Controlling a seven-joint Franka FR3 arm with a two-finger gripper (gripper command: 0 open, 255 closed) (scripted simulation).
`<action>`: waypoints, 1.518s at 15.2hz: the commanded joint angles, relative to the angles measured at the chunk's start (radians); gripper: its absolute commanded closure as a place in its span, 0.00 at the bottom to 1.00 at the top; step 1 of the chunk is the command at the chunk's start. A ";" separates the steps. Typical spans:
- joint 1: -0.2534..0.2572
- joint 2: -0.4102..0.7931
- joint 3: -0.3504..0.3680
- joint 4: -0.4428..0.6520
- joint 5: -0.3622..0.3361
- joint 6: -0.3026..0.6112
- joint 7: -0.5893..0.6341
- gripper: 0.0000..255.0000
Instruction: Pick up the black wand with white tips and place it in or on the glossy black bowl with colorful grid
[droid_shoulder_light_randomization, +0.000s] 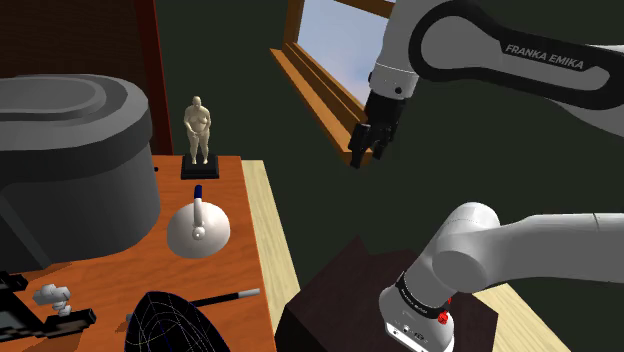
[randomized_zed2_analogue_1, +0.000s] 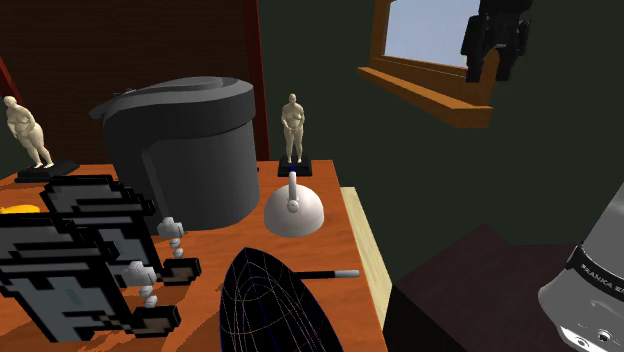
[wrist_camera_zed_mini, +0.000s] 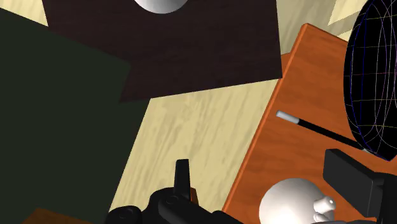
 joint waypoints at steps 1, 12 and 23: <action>0.000 0.000 0.000 0.000 0.000 0.000 0.000 0.00; 0.113 0.284 0.056 -0.102 0.031 0.393 -0.184 0.00; 0.206 0.668 0.134 -0.059 0.029 0.744 -0.340 0.00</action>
